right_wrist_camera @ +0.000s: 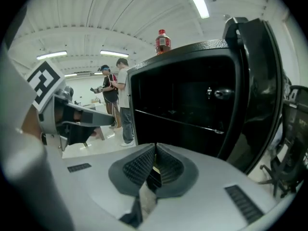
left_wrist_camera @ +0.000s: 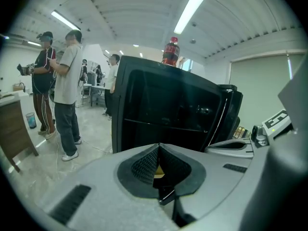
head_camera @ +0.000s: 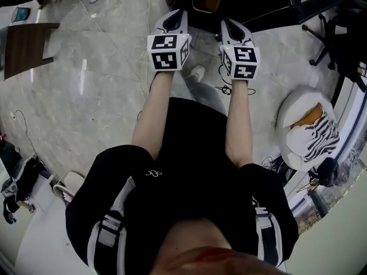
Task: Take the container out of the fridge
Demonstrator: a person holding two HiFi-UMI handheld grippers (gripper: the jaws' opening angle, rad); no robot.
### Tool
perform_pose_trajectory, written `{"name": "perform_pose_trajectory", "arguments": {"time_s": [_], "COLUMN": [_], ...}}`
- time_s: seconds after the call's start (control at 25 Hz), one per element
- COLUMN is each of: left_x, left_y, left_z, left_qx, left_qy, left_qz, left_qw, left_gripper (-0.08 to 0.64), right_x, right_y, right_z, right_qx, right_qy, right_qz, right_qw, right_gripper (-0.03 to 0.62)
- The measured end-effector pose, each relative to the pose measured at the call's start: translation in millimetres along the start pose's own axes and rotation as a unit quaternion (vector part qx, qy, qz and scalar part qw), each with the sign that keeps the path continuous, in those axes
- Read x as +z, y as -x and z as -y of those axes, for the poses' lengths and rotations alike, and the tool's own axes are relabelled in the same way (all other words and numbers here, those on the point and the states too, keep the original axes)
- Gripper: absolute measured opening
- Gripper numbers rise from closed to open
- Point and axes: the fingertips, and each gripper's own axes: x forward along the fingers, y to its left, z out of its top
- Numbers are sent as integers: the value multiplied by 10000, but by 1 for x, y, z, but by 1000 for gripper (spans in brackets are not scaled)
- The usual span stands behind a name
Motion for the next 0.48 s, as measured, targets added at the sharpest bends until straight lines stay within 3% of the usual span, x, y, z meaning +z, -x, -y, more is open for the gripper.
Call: {"name": "perform_pose_trajectory", "arguments": {"time_s": [0.28,0.48], "left_x": [-11,-50], "left_y": [2,11], "left_z": [-45,-76], "left_qx": [364,632], "left_qy": [146,457], "left_qz": [136,-144], "left_qw": [9991,9969], "left_gripper": [8,8], "right_x": [-25,-59], "right_y": [-48,-85], "right_z": [-8,-16], "right_qx": [332,635], "right_qy": [922,1638], "right_qz": [-511,-1098], "right_qw": [9939,9783], "right_gripper": [15,17]}}
